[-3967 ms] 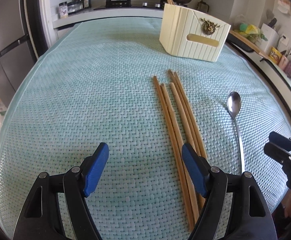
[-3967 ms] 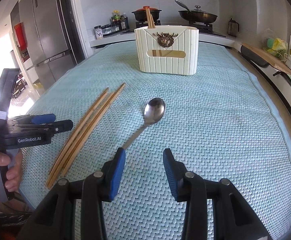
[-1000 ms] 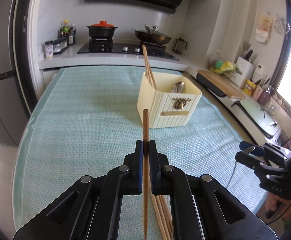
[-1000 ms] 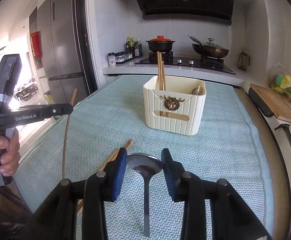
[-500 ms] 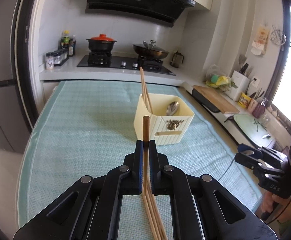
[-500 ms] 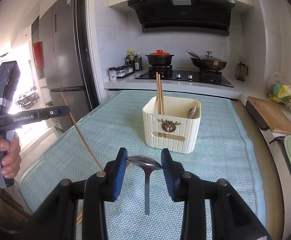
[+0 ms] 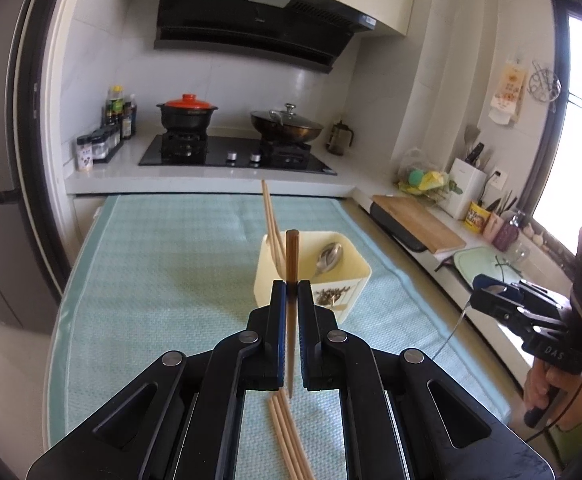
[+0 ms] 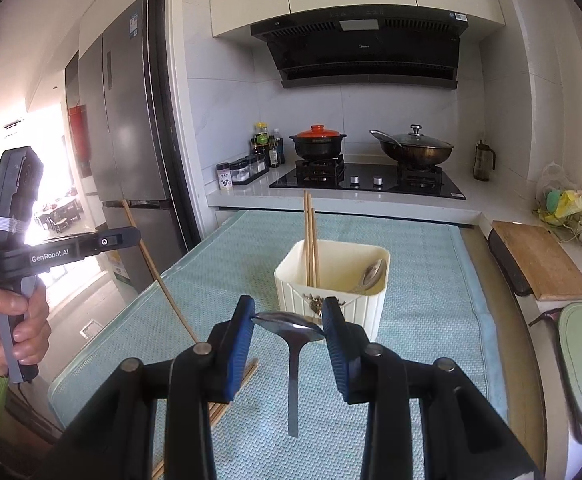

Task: Organize utensils
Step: 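Carry spoon and chopstick over the cream holder and open both tools to drop them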

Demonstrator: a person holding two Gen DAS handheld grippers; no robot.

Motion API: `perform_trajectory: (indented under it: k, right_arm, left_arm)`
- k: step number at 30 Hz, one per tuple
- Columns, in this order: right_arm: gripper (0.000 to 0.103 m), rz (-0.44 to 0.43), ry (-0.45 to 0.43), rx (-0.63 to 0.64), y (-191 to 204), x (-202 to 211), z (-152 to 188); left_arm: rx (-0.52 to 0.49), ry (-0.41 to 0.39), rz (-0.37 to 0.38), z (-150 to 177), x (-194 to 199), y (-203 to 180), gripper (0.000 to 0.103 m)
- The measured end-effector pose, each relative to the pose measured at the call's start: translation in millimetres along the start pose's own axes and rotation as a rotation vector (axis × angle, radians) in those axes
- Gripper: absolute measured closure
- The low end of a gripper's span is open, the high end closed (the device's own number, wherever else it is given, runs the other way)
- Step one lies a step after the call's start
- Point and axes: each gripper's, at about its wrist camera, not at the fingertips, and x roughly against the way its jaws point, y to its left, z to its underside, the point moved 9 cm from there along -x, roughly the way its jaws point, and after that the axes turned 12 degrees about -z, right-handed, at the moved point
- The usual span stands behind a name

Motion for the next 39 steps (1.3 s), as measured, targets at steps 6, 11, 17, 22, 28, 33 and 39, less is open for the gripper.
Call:
perform_trajectory:
  k: [6,11,17,22,28,33,39]
  right_arm:
    - [0.068,0.017,-0.041,0.004,-24,-7,-58]
    - [0.068,0.04,-0.087,-0.012,-52,-26,-110]
    - [0.068,0.049,-0.101,-0.039,-84,-68,-135]
    - [0.068,0.035,-0.015,-0.156,-126,-121,-105]
    - [0.068,0.018,0.157,-0.346,-172,-182,-42]
    - [0.067,0.072,0.224,-0.343,-190,-205,-24]
    - [0.067,0.131,0.181,-0.311,-197,-188,-42]
  left_arm:
    - [0.014,-0.038,0.016,-54,-9,-5,0.1]
    - [0.028,-0.069,0.019,-103,-28,-13,0.1]
    - [0.01,-0.062,-0.012,-124,-81,-27,0.1]
    - [-0.013,0.055,-0.021,-100,-142,-38,0.1]
    - [-0.035,0.209,-0.058,-60,-198,-38,0.1]
    - [-0.06,0.261,-0.089,-48,-217,-37,0.099]
    - [-0.052,0.223,-0.111,-63,-198,-30,0.077]
